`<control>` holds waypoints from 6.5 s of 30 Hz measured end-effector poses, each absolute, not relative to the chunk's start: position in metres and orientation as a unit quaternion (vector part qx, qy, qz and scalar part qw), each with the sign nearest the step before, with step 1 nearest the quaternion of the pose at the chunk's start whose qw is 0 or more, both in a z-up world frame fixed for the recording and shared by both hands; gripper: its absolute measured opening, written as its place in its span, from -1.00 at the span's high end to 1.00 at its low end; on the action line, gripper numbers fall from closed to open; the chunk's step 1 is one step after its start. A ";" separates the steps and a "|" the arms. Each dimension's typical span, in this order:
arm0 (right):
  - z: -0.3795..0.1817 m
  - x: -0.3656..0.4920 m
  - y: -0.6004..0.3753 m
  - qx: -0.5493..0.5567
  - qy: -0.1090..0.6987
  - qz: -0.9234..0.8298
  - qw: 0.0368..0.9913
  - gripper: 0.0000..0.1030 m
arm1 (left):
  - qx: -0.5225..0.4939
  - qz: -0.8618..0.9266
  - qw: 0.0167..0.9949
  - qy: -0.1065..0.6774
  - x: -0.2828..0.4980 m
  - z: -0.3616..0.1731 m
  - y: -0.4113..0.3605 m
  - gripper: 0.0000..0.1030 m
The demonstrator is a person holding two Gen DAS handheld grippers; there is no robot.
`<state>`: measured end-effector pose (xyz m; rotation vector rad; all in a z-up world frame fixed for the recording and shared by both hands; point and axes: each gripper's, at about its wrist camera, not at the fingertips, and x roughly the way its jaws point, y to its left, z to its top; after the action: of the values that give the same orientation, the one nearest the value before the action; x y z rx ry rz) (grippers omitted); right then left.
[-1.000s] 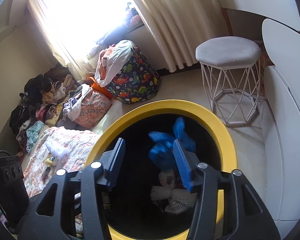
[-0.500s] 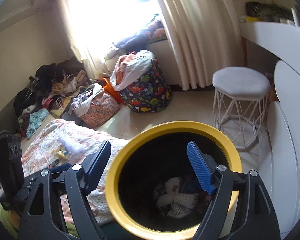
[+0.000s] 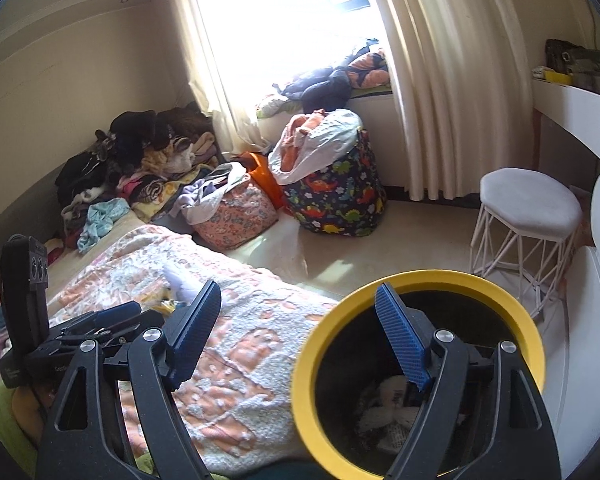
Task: Collect trash
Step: 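Move both open grippers back over the bed toward the remaining trash, then grasp the brown chocolate bar with the left gripper while the right gripper grasps the white foam sleeves, then carry the chocolate bar and foam sleeves over the yellow bin with both grippers, then open both grippers to drop the chocolate bar and foam sleeves into the bin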
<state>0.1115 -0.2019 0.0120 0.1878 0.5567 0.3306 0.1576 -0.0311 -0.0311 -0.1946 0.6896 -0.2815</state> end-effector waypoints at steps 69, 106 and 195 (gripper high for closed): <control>-0.089 0.227 -0.017 0.009 0.451 0.327 0.830 0.65 | -0.097 -0.022 0.876 0.473 0.187 -0.131 0.128 0.46; -0.031 0.146 -0.112 0.082 0.383 0.314 0.865 0.71 | -0.080 -0.089 0.909 0.399 0.172 -0.049 0.031 0.79; -0.052 0.109 -0.322 0.223 0.356 0.092 0.903 -0.14 | -0.028 -0.230 0.887 0.400 0.192 -0.059 -0.172 -0.72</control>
<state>0.1090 -0.3220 -0.0518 0.4619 0.7371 0.1897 0.1921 -0.1716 -0.0593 -0.0591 0.8308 -0.4773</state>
